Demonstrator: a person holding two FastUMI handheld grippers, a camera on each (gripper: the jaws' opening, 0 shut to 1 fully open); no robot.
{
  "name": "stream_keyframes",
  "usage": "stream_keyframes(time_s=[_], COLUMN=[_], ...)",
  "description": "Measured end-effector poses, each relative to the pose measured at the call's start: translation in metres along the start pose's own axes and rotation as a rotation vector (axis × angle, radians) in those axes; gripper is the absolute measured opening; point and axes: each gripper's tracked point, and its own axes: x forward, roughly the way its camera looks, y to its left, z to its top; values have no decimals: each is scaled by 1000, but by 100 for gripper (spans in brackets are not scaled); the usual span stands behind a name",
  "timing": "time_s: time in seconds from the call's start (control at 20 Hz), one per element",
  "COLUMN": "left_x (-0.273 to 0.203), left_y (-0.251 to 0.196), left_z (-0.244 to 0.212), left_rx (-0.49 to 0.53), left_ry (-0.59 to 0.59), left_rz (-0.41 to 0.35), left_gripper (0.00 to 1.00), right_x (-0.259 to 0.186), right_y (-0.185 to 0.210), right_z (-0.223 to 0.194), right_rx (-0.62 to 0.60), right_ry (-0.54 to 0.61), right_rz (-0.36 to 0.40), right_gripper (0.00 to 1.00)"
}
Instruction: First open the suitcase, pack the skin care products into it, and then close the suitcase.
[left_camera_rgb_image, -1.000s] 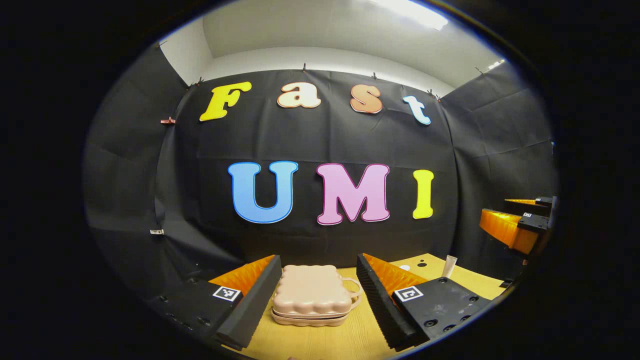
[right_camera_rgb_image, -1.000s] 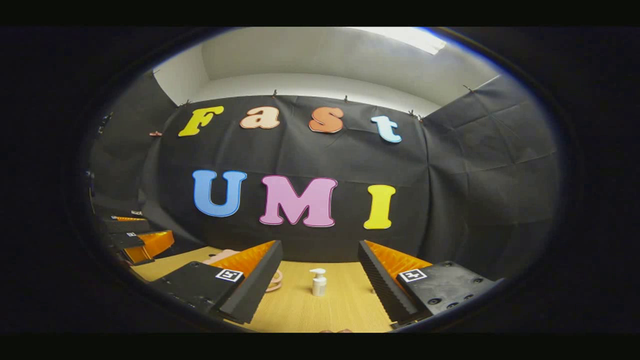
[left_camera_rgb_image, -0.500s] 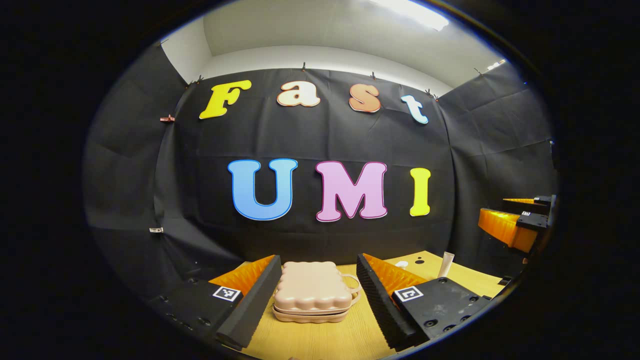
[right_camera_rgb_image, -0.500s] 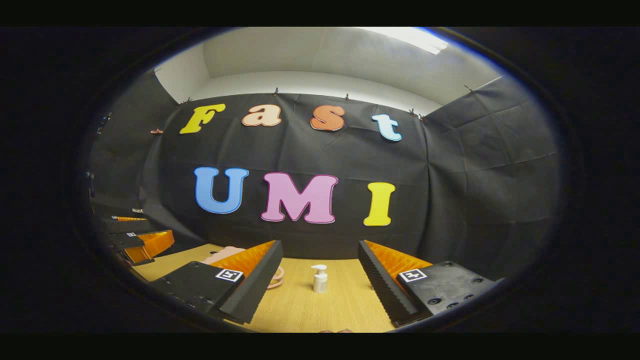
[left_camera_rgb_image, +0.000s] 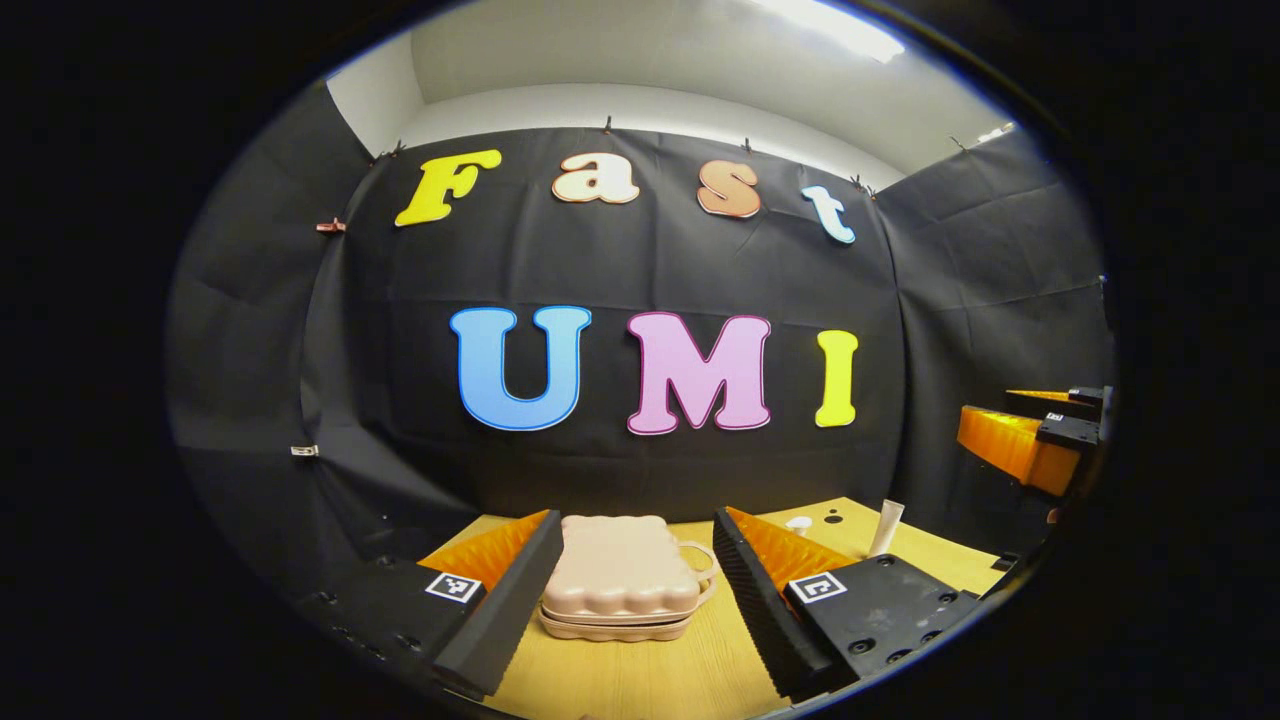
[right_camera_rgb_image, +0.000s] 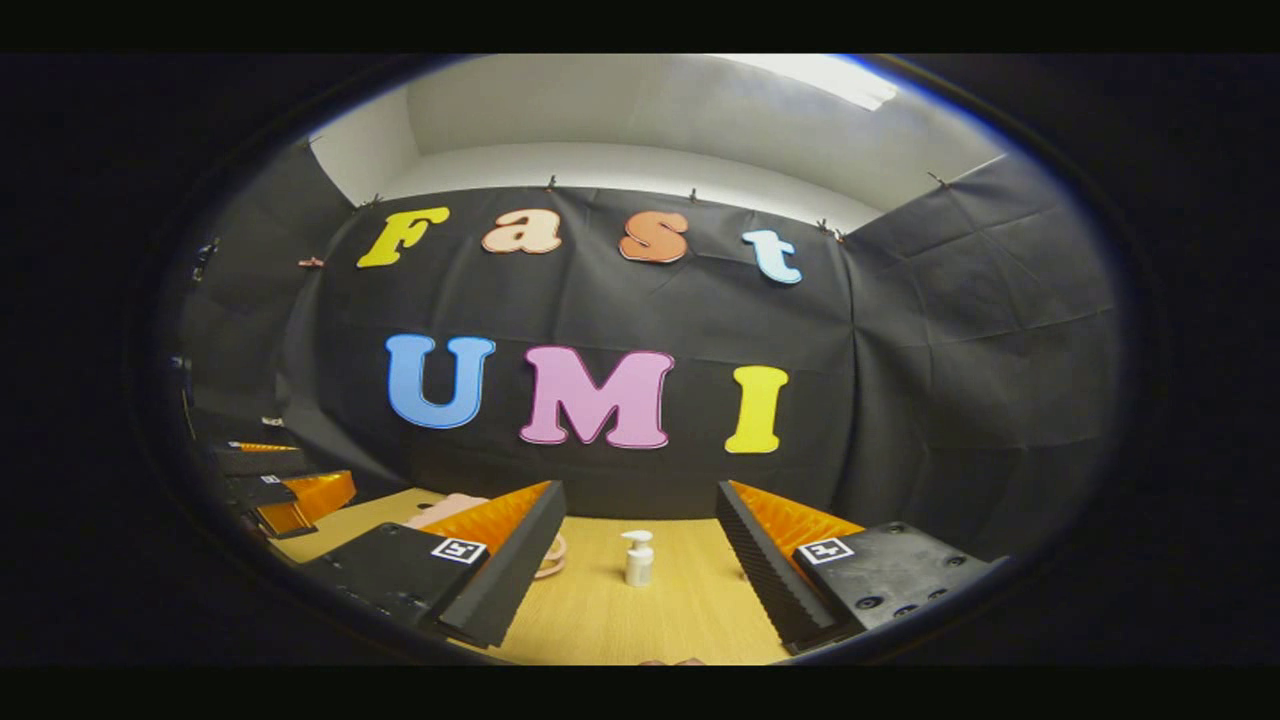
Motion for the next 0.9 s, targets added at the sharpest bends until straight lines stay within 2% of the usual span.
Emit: stream_keyframes(time_s=[0.2, 0.45, 0.9], left_x=[36, 106, 252], left_y=[-23, -55, -109], left_z=[-2, -30, -132], left_rx=[-8, 5, 5], left_ry=[12, 99, 320], left_rz=[-67, -129, -164], left_gripper=[95, 96, 96], right_x=[14, 43, 128], right_y=[-11, -30, -86], right_z=[0, -9, -50], right_rx=[-18, -28, -33], right_ry=[4, 15, 58], right_rz=[-10, -27, -24], right_gripper=[96, 96, 97])
